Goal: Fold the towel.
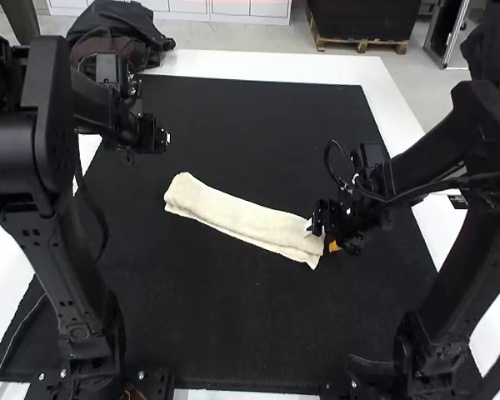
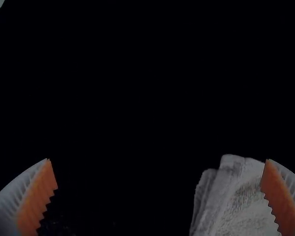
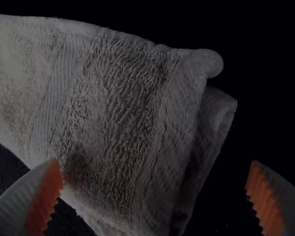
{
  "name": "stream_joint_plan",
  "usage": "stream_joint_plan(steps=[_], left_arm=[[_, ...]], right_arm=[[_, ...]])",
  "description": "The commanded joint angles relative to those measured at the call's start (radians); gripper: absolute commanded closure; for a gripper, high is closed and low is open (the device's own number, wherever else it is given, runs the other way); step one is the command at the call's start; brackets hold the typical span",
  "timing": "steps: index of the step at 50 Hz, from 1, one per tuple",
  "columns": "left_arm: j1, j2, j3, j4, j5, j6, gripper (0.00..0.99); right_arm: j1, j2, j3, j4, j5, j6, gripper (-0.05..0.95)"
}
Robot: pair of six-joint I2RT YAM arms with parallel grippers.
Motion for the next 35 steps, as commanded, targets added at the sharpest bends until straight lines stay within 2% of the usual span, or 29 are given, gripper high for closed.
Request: stream_joint_plan(steps=[1,17,35], left_arm=[[-0.001,-0.045,0.009,0.001,0.008,-0.012,0.026],[-0.001,-0.045,0.004,-0.002,0.008,-0.019,0.026],[-0.012,-0.048,0.004,-0.006,0.008,-0.027,0.026]], right_arm=[[0.028,0.021,0.038,0.021,-0.023,0.008,0.04],[0.028,0.007,0.065,-0.031,-0.026,0.002,0.04],[0.030,0.027,0.047,-0.004,-0.021,0.004,0.04]])
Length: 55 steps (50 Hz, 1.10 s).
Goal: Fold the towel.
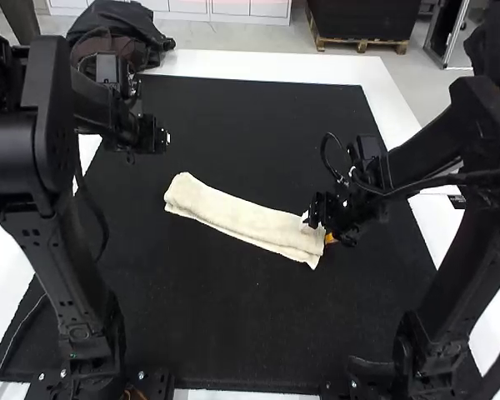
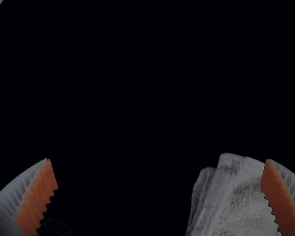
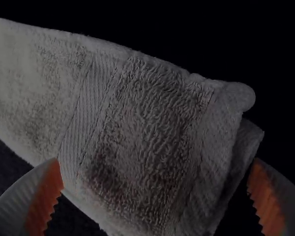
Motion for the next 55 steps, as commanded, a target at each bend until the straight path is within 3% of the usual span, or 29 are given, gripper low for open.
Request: stream_joint_plan(steps=[1,19,24,30,31,34,41,47,55], left_arm=[[-0.009,-0.048,0.004,0.000,0.009,-0.013,0.026],[-0.022,-0.052,0.003,-0.014,0.012,-0.025,0.026],[-0.022,-0.055,0.004,-0.014,0.014,-0.030,0.026],[-0.022,-0.056,0.001,-0.015,0.014,-0.037,0.026],[-0.022,-0.058,0.003,-0.015,0.014,-0.039,0.026],[-0.022,-0.062,0.001,-0.015,0.014,-0.040,0.026],[-0.022,-0.075,0.000,-0.014,0.014,-0.042,0.026],[-0.022,-0.088,-0.003,-0.014,0.014,-0.051,0.026],[-0.022,-0.105,-0.003,-0.014,0.012,-0.049,0.026]], right_arm=[[0.012,0.017,-0.001,0.012,-0.006,-0.003,0.04],[0.012,0.052,-0.008,0.049,0.000,-0.006,0.04],[0.027,0.082,-0.011,0.077,-0.005,-0.006,0.13],[0.055,0.105,-0.016,0.100,-0.035,-0.005,0.51],[0.059,0.109,-0.016,0.104,-0.051,-0.003,0.65],[0.064,0.114,-0.014,0.106,-0.069,-0.005,0.93],[0.058,0.112,-0.011,0.083,-0.069,-0.023,0.92],[0.048,0.086,-0.008,0.006,-0.074,-0.074,0.92],[0.012,-0.023,0.002,-0.051,-0.077,-0.065,0.92]])
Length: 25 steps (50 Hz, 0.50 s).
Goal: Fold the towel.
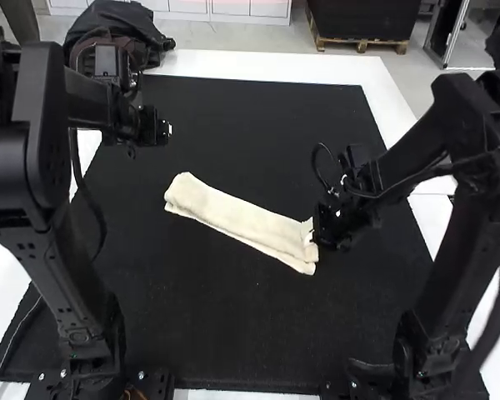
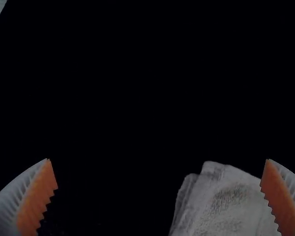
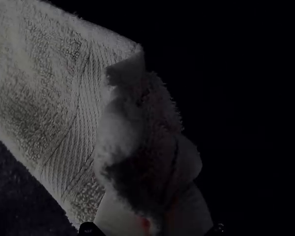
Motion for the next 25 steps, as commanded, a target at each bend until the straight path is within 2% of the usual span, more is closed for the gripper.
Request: stream_joint_plan(steps=[1,9,25], left_arm=[[-0.004,-0.043,-0.003,0.004,0.008,-0.012,0.026],[-0.004,-0.049,-0.005,0.002,0.007,-0.015,0.026],[-0.004,-0.074,-0.021,-0.004,0.004,-0.018,0.026]], right_arm=[[-0.029,-0.094,0.007,-0.033,-0.041,-0.013,0.92],[-0.056,-0.187,0.029,-0.099,-0.062,-0.012,0.93],[-0.030,-0.243,0.096,-0.136,-0.114,0.033,0.93]])
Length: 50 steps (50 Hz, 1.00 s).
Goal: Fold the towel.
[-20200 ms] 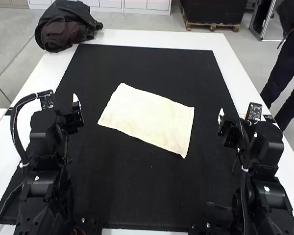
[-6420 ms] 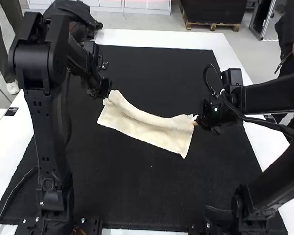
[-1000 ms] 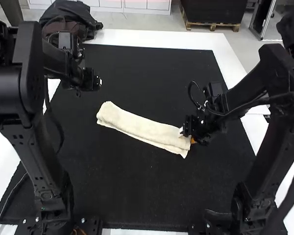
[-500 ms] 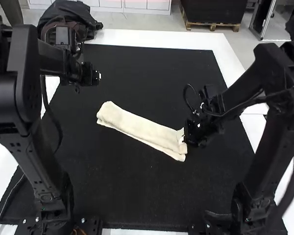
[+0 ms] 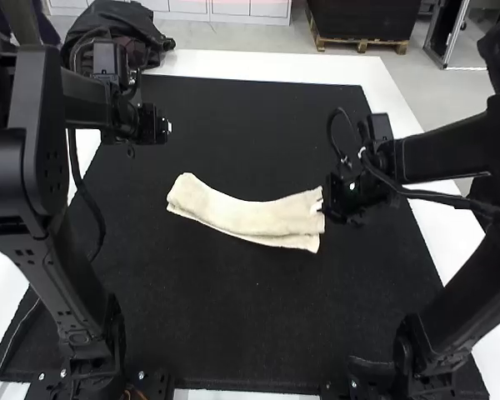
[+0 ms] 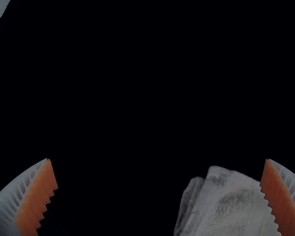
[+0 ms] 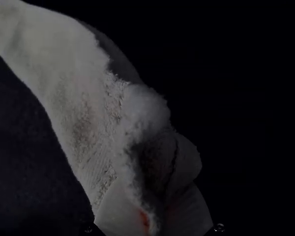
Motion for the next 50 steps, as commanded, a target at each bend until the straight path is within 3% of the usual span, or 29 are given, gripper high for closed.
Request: stream_joint_plan(steps=[1,9,14,21,50], left_arm=[[-0.004,-0.049,-0.015,0.009,0.003,-0.009,0.026],[-0.004,-0.062,-0.035,0.028,-0.002,-0.007,0.026],[-0.004,-0.066,-0.053,0.044,-0.050,-0.006,0.026],[-0.004,-0.086,-0.070,0.060,-0.051,-0.021,0.026],[0.002,-0.169,-0.133,0.089,-0.065,-0.050,0.026]], right_arm=[[0.022,-0.019,0.038,-0.001,-0.048,0.036,0.93],[0.097,-0.019,0.044,0.014,-0.053,0.083,0.92],[0.148,-0.019,0.045,0.048,-0.059,0.137,0.92],[0.214,-0.003,0.064,0.110,-0.061,0.197,0.92],[0.356,0.214,0.232,0.245,-0.065,0.269,0.92]])
